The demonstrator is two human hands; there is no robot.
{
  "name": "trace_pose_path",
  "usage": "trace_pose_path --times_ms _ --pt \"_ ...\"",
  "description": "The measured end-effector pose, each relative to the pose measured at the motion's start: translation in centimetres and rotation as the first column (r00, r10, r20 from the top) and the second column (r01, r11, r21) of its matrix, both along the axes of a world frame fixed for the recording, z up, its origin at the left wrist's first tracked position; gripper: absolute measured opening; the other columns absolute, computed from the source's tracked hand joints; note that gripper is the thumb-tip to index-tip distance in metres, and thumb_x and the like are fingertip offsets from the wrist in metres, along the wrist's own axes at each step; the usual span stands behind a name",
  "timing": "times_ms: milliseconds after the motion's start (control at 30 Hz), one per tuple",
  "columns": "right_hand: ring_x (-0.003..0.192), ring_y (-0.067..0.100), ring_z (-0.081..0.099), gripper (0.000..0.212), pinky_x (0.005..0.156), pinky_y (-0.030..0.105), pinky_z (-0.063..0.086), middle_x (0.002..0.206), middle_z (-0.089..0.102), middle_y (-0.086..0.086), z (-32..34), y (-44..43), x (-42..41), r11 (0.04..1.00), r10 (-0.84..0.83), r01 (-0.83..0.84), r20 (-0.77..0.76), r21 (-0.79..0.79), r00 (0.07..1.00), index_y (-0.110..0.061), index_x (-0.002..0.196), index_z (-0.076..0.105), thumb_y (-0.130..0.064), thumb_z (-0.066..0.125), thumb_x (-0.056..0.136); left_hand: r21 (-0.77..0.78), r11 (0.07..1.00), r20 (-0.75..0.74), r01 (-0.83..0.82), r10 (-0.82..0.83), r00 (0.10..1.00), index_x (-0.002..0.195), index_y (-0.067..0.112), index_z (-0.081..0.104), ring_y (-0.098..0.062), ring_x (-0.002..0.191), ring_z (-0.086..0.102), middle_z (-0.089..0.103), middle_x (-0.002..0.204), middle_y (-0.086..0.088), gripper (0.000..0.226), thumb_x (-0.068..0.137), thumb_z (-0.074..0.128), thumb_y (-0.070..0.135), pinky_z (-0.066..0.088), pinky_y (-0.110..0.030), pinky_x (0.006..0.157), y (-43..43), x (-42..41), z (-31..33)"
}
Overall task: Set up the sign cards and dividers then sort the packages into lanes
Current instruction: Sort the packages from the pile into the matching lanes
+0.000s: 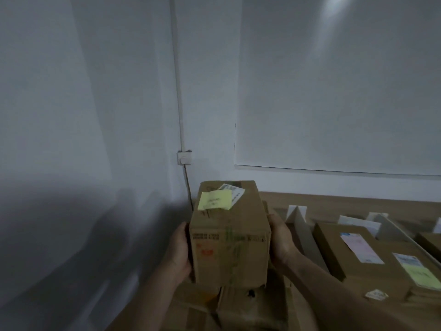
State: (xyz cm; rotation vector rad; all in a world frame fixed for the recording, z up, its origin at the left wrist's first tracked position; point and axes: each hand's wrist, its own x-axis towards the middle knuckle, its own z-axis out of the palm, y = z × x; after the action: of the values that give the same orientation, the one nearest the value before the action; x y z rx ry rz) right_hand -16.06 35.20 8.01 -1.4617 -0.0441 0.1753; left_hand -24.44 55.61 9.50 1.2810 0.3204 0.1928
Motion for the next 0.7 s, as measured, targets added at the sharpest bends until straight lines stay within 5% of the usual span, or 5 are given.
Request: trace_pose_path --times_ms 133,300,533,700 --pt "0.109 0.035 0.066 0.043 0.093 0.059 0.055 0.114 0.068 0.013 -0.2 0.3 -0.3 1.0 -0.006 0.006 0.024 -0.021 1.0 -0.011 0.11 0.069 -0.048 0.052 0.095 0.008 1.0 -0.02 -0.007 0.007 1.0 0.076 0.011 0.064 -0.027 0.067 0.066 0.067 0.07 -0.012 0.05 0.104 0.032 0.038 0.05 -0.041 0.074 0.1 0.0 -0.4" --pt "0.114 0.032 0.066 0.069 0.1 0.063 0.049 0.125 0.068 0.008 -1.2 0.2 0.4 0.999 -0.011 0.01 0.028 0.05 1.0 -0.025 0.125 0.067 -0.077 0.057 0.08 -0.02 0.998 -0.008 0.058 -0.058 0.998 0.094 0.013 0.076 -0.034 0.087 0.071 0.074 0.093 -0.02 0.067 0.1 0.03 0.06 0.049 -0.044 0.085 0.4 0.0 0.0" --pt "0.106 0.032 0.072 0.05 0.101 0.057 0.05 0.111 0.076 0.011 2.8 1.1 -2.5 0.997 0.05 -0.05 -0.004 0.057 0.999 -0.026 0.114 0.075 -0.055 0.035 0.104 -0.025 0.997 0.01 0.07 -0.07 0.998 0.094 0.021 0.08 -0.034 0.092 0.072 0.075 0.096 -0.018 0.067 0.095 0.033 0.067 0.05 -0.045 0.086 0.3 -0.3 1.0" --pt "0.112 0.032 0.069 0.055 0.104 0.057 0.049 0.119 0.073 0.012 3.4 0.7 -2.8 0.989 0.022 -0.026 0.028 0.146 0.999 -0.021 0.129 0.065 -0.059 0.037 0.102 0.024 0.985 0.049 0.169 -0.17 0.984 0.1 0.024 0.079 -0.033 0.096 0.07 0.073 0.105 -0.019 0.064 0.092 0.033 0.069 0.051 -0.048 0.092 0.1 -0.6 2.3"
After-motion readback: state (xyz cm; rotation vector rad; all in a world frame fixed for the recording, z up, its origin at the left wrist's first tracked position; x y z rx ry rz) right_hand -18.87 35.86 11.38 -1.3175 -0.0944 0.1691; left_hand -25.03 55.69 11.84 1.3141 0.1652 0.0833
